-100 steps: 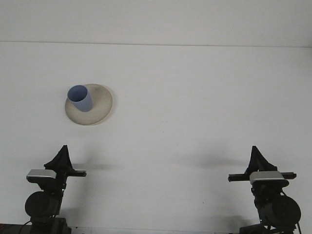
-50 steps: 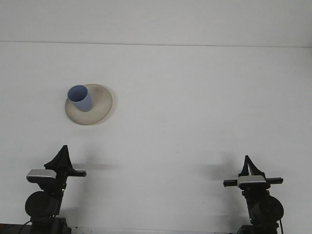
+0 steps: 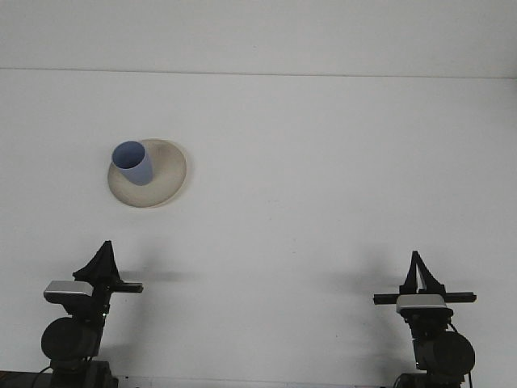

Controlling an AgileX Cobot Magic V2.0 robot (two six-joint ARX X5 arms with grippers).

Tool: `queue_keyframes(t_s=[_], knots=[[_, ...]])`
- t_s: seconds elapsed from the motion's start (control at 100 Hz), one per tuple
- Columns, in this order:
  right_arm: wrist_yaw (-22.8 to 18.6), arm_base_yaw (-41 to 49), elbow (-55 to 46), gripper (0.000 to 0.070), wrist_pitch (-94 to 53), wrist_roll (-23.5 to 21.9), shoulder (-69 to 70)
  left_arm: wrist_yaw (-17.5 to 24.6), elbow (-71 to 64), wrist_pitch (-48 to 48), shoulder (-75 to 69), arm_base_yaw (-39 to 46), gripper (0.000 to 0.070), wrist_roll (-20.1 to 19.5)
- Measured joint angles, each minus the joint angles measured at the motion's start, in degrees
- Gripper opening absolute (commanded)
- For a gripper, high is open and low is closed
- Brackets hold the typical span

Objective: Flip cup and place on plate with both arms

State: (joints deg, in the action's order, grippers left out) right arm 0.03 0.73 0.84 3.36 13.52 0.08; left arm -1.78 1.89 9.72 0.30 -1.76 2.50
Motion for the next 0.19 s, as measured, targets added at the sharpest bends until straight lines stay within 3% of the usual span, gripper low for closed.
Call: queue_keyframes(t_s=[0.19], knots=[[-0.02, 0.0, 0.0, 0.0006, 0.0, 0.0, 0.0, -0.02, 0.0, 0.02, 0.0, 0.0, 0.0012, 0.0]])
